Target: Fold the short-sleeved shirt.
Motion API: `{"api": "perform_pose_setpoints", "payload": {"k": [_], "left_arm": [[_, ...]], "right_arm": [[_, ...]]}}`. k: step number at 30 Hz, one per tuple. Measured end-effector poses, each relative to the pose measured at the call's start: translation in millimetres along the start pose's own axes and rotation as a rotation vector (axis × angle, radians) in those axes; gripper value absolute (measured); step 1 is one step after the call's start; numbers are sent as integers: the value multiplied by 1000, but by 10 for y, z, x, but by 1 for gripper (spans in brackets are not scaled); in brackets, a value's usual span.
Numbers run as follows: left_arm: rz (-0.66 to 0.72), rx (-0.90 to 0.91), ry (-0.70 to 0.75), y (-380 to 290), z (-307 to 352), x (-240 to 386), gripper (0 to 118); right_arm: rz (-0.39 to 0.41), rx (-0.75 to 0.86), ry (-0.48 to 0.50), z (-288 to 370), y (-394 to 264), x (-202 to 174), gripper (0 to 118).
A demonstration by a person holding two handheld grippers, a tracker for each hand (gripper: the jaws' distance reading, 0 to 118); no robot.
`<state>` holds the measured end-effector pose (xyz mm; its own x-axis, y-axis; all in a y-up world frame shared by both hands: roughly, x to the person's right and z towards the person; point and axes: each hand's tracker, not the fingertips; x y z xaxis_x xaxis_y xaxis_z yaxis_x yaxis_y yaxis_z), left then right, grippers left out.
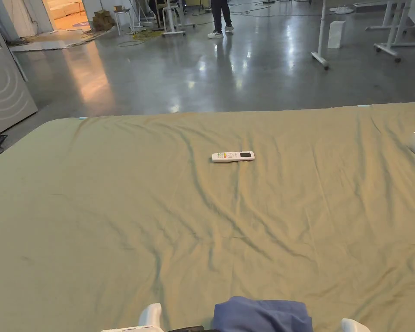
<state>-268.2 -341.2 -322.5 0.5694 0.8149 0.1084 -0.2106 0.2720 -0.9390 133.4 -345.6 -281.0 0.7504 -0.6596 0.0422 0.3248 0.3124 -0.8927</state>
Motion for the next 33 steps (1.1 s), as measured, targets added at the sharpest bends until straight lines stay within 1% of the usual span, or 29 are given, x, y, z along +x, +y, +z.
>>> {"api": "perform_pose_setpoints", "payload": {"k": [1, 4, 8, 9, 15, 17, 20, 23, 25, 27, 29, 30, 31, 32, 33], "left_arm": [[9, -7, -21, 16, -58, -29, 50], [95, -6, -118, 10, -228, -130, 50], [253, 37, -263, -51, -209, -274, 50], [267, 38, -299, -69, -177, -322, 50], [235, 24, -283, -84, -110, -319, 50], [218, 24, -279, -81, -64, -220, 50], [160, 16, -219, -65, 19, -160, 50], [107, 1, -227, -64, 181, -103, 50], [83, 4, -175, -4, 332, -192, 50], [35, 35, -180, -30, 520, -87, 50], [-85, 109, -107, -84, 716, 172, 50], [-182, 158, -95, -129, 821, 303, 50], [-254, 206, -45, -204, 885, 479, 50], [-370, 264, 69, -263, 968, 609, 51], [-508, 288, 129, -357, 1023, 779, 53]], "right_arm": [[0, 1, 0, -1, -5, -4, 0], [-24, 7, 11, -1, -21, 40, 0], [-49, 12, 39, 8, -37, 100, 0], [-54, 12, 44, 6, -32, 92, 0], [-32, 12, 44, -4, -39, 57, 0], [-36, 16, 50, -3, -48, 58, 0], [-48, 21, 60, -7, -71, 74, 0], [-44, 25, 61, 3, -76, 43, 0], [-40, 26, 60, 10, -72, 40, 0], [-39, 25, 60, 3, -74, 38, 0], [-38, 27, 63, 11, -76, 42, 0], [-41, 30, 65, 7, -84, 45, 0], [-43, 32, 67, 4, -89, 48, 0], [-46, 33, 68, 7, -91, 45, 0], [-50, 33, 69, 18, -88, 35, 0]]}}
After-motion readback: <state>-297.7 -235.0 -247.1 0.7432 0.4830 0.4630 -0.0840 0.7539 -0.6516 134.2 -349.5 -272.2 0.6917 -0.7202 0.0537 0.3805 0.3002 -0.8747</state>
